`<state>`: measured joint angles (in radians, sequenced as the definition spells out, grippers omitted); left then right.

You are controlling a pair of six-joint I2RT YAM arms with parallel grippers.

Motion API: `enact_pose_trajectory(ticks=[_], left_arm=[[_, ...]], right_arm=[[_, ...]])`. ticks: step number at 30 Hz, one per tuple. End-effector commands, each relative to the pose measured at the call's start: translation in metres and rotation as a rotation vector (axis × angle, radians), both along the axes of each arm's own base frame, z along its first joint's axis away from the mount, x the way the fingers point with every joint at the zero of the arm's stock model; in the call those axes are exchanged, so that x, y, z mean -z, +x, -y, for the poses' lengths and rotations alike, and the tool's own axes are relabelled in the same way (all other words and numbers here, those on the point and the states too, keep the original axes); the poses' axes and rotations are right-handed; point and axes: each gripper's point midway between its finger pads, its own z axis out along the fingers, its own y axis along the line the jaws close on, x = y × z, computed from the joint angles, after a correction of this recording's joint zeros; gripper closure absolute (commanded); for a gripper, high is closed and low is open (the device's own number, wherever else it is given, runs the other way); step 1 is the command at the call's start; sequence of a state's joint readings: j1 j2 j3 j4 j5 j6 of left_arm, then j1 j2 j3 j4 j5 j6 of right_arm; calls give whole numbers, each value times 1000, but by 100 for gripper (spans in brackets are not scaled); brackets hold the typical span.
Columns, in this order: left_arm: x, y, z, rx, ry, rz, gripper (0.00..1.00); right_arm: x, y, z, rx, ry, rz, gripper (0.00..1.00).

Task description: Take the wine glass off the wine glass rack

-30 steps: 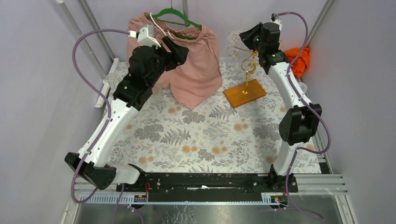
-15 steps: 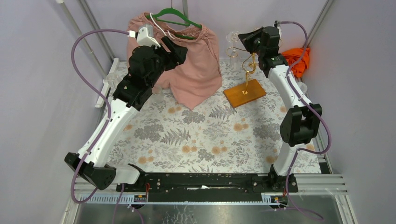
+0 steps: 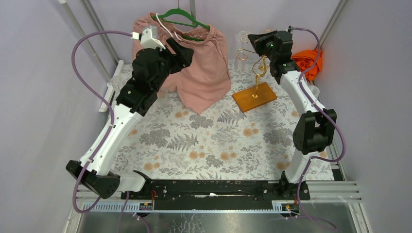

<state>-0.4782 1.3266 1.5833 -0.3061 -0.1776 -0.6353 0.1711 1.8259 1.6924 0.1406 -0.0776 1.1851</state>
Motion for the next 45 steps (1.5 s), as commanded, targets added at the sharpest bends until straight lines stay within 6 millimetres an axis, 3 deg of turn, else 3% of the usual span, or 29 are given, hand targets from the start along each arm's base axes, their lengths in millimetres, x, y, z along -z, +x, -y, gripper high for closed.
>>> enact_pose_trajectory(ticks=[1, 16, 24, 37, 45], left_arm=[[-4, -2, -3, -18, 9, 27, 27], [1, 2, -2, -19, 17, 16, 27], [-2, 2, -2, -23, 19, 21, 27], [0, 5, 1, -14, 19, 15, 27], [3, 5, 0, -16, 20, 10, 27]], right_arm=[[-49, -5, 1, -25, 88, 116, 100], [-60, 19, 22, 28, 65, 142, 100], [-50, 27, 35, 48, 59, 115, 100], [-58, 2, 61, 100, 5, 141, 100], [-45, 11, 63, 73, 22, 101, 100]])
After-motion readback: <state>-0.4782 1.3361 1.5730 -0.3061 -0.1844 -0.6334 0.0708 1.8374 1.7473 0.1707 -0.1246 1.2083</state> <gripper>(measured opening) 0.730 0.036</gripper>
